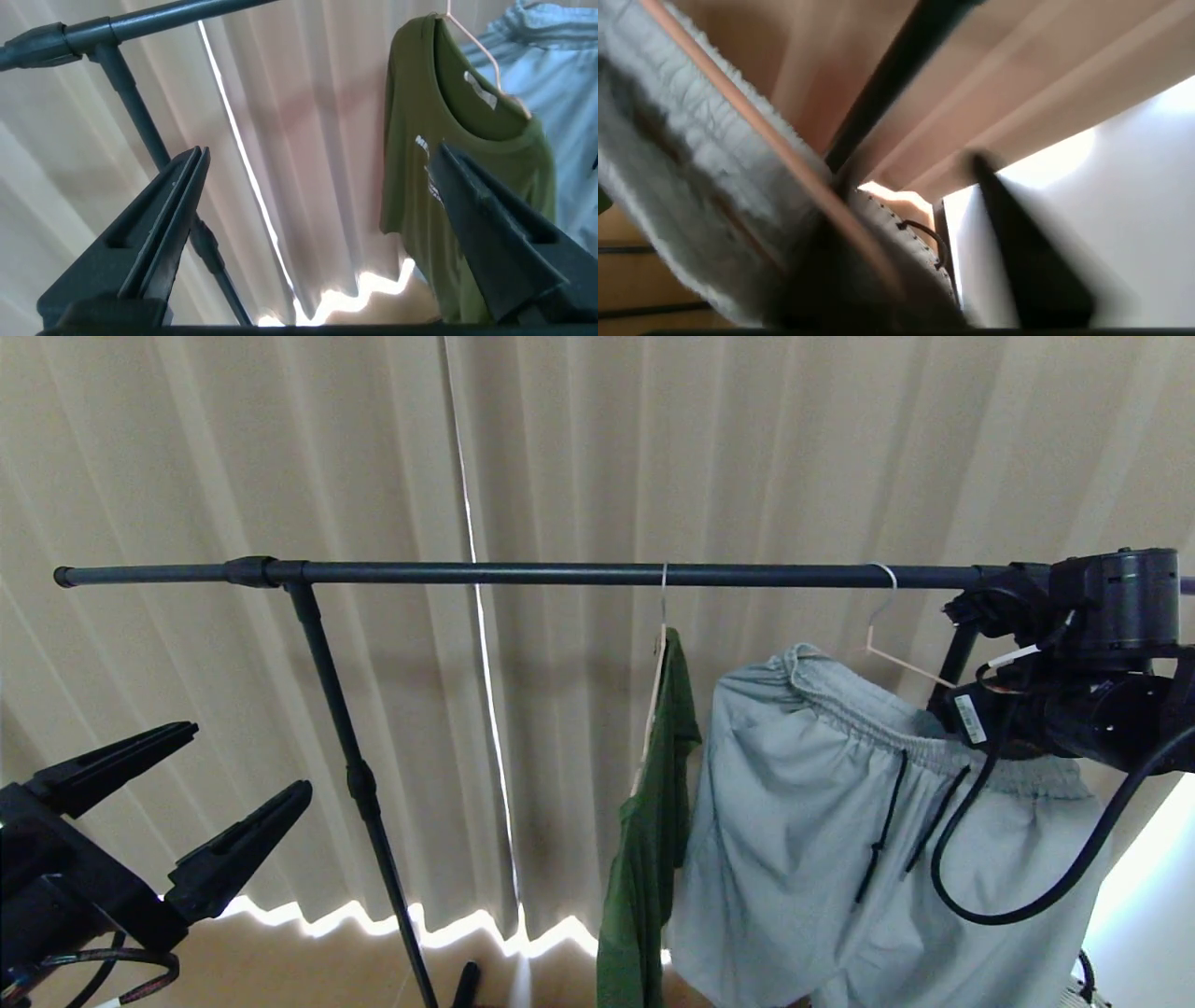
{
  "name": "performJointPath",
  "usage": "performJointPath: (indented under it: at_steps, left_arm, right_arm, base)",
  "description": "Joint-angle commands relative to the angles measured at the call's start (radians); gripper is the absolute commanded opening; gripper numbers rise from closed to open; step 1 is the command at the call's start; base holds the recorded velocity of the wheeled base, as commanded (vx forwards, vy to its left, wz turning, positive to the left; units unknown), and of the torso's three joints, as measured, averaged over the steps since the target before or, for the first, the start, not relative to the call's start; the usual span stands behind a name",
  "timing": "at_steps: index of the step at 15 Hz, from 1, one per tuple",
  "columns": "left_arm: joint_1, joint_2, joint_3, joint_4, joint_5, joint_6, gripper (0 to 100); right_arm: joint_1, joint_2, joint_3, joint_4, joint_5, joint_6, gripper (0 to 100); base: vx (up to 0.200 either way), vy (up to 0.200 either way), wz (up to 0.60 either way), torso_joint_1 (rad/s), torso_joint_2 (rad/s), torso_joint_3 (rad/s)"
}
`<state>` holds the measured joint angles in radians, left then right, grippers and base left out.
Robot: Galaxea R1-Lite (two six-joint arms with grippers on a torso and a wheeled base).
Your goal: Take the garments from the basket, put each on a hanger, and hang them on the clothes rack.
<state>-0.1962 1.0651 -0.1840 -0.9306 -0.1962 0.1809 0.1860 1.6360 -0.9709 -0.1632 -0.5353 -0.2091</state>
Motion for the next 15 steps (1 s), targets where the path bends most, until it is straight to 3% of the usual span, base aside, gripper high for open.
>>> performJointPath:
  at_steps: [1, 3, 4, 7, 15]
  left_arm:
    - [0.0, 0.001, 0.0, 0.0, 0.0, 0.0, 100]
    - [0.0, 0.001, 0.0, 0.0, 0.0, 0.0, 100]
    - [0.0, 0.001, 0.006, 0.0, 0.0, 0.0, 100]
    - [0.0, 0.004, 0.009, 0.001, 0.0, 0.002, 100]
    - [0.0, 0.003, 0.011, 0.001, 0.0, 0.002, 100]
  right_arm:
    - [0.01, -0.024, 0.009, -0.009, 0.001, 0.002, 100]
    - [0.012, -0.031, 0.038, -0.056, 0.005, 0.002, 100]
    - [0.012, -0.034, 0.123, -0.213, 0.058, -0.001, 100]
    - [0.012, -0.053, 0.222, -0.403, 0.161, -0.007, 100]
    - [0.012, -0.142, 0.287, -0.424, 0.311, -0.007, 100]
  base:
    - [0.0, 0.0, 0.0, 0.0, 0.0, 0.0]
    - [0.0, 0.0, 0.0, 0.0, 0.0, 0.0]
    - [0.0, 0.0, 0.0, 0.0, 0.0, 0.0]
    - [0.0, 0.0, 0.0, 0.0, 0.0, 0.0]
    - [0.0, 0.0, 0.0, 0.0, 0.0, 0.0]
